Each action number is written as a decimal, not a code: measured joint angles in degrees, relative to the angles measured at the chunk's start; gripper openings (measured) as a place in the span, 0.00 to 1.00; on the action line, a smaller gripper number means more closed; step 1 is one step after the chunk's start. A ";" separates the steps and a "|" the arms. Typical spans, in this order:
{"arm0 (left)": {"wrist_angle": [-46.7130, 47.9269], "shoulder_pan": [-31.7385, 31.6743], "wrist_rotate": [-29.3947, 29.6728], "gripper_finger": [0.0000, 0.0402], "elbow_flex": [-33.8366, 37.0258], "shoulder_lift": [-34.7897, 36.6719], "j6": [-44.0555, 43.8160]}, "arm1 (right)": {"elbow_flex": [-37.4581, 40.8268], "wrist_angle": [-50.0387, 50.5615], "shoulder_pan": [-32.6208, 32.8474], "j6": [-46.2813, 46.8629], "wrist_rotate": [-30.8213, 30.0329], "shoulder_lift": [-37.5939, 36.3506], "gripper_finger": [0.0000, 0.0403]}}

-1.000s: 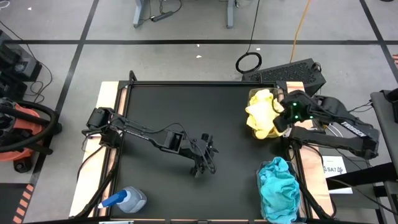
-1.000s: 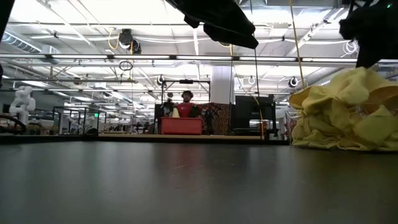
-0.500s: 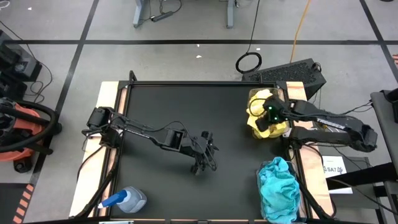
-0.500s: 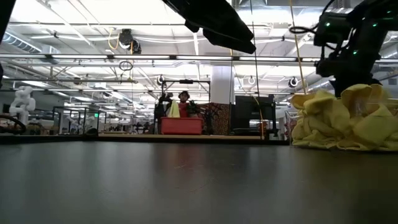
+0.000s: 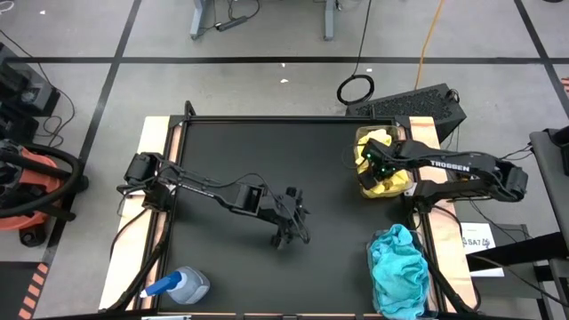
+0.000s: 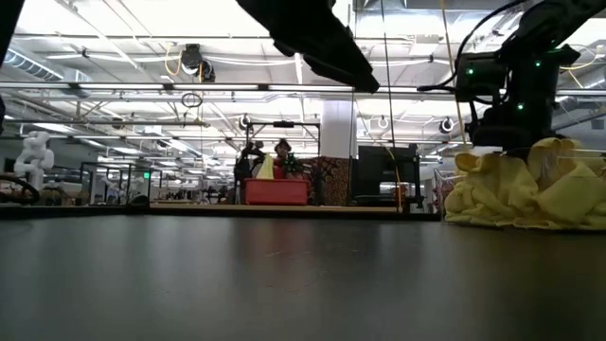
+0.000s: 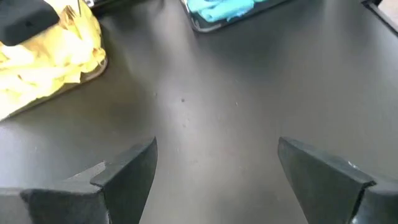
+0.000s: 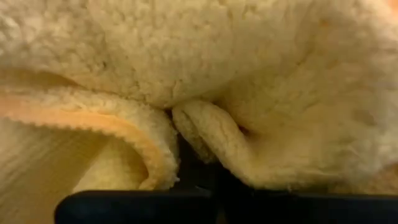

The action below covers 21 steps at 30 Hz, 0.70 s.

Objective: Sort microfiber towel by color & place in baskets
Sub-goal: Put the yellow towel into the top transparent bin, then return to Home Position

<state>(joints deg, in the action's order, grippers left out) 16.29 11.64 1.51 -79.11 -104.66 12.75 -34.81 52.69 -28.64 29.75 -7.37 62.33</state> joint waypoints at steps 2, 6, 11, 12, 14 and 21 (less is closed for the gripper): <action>0.92 0.00 0.09 0.84 0.00 0.00 -0.28 | -0.62 0.63 0.00 -0.28 0.13 -0.27 0.00; 3.09 0.00 0.32 0.84 0.00 0.00 -0.29 | -3.48 4.03 0.00 -0.43 0.20 -2.61 0.00; 5.21 0.00 3.36 0.84 0.00 0.69 -0.06 | -8.53 7.74 0.27 -2.07 1.48 -7.01 0.00; 6.13 0.00 4.32 0.84 0.01 1.23 0.18 | -9.57 8.04 0.50 -2.54 1.82 -7.92 0.00; 5.92 0.00 5.82 0.84 -0.01 1.79 0.76 | -11.63 8.37 1.10 -3.41 3.13 -9.87 0.00; 9.41 -0.39 10.39 0.84 0.04 6.82 2.71 | -18.86 9.48 3.88 -6.22 4.77 -16.57 0.00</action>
<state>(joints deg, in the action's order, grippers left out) 25.70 11.25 11.90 -79.07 -97.85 15.46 -53.67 62.16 -24.76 23.53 -2.61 45.75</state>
